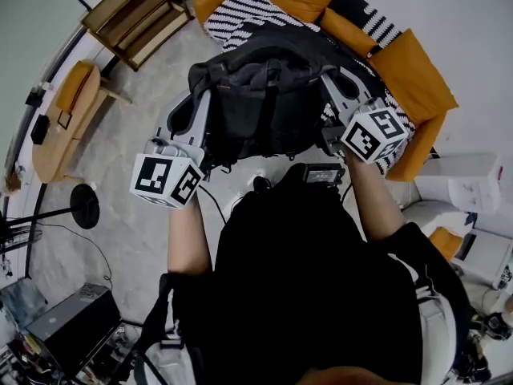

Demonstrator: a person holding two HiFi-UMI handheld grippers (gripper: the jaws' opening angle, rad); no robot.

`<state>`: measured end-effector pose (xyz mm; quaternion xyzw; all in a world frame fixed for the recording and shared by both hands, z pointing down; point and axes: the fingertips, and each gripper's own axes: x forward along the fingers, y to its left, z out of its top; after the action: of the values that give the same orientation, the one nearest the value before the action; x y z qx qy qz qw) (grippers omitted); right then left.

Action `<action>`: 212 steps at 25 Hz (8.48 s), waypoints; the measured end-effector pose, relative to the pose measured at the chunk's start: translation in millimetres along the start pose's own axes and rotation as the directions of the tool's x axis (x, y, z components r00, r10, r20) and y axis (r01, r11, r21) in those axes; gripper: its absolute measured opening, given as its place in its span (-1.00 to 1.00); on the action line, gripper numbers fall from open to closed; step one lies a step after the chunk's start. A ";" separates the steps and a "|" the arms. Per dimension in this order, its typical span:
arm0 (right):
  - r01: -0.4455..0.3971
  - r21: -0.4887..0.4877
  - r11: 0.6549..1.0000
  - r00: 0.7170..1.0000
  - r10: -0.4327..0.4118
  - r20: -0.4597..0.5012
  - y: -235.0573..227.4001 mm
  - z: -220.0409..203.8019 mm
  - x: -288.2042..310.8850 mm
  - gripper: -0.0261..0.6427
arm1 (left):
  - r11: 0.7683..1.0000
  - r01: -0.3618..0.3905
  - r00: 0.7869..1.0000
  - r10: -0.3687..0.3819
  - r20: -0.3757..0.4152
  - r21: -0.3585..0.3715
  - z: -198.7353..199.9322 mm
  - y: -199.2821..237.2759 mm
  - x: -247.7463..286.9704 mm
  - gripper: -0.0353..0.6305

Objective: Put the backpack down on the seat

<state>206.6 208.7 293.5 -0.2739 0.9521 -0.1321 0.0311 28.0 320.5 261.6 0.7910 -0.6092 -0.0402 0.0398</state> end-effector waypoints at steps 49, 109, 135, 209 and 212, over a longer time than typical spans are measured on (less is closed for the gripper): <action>-0.021 0.071 0.997 0.999 0.022 -0.023 -300.2 61.7 414.8 -0.78 | 0.996 0.003 0.995 -0.012 -0.099 -0.091 -5.7 314.6 420.7 -0.78; 0.290 0.289 0.912 0.931 -0.200 -0.304 -596.5 -137.1 660.6 -0.78 | 0.952 0.144 0.830 -0.265 -0.490 -0.271 -271.0 528.9 752.1 -0.78; 0.451 0.105 0.886 0.815 -0.361 -0.453 -725.0 -217.6 748.7 -0.78 | 0.960 -0.005 0.778 -0.173 -0.604 -0.281 -371.5 600.0 885.8 -0.78; 0.426 -0.098 0.900 0.905 -0.424 0.036 -239.4 -30.4 398.1 -0.83 | 0.995 0.090 0.994 -0.087 -0.064 0.041 -74.0 388.3 388.5 -0.85; 0.430 -0.096 0.898 0.902 -0.430 0.021 -229.1 -41.0 365.8 -0.83 | 0.996 0.059 0.996 -0.054 -0.066 0.070 -74.0 364.8 366.2 -0.85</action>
<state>8.6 -162.2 399.3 -0.4785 0.8735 -0.0889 -0.0129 -221.0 -125.4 370.5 0.8097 -0.5860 0.0061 0.0299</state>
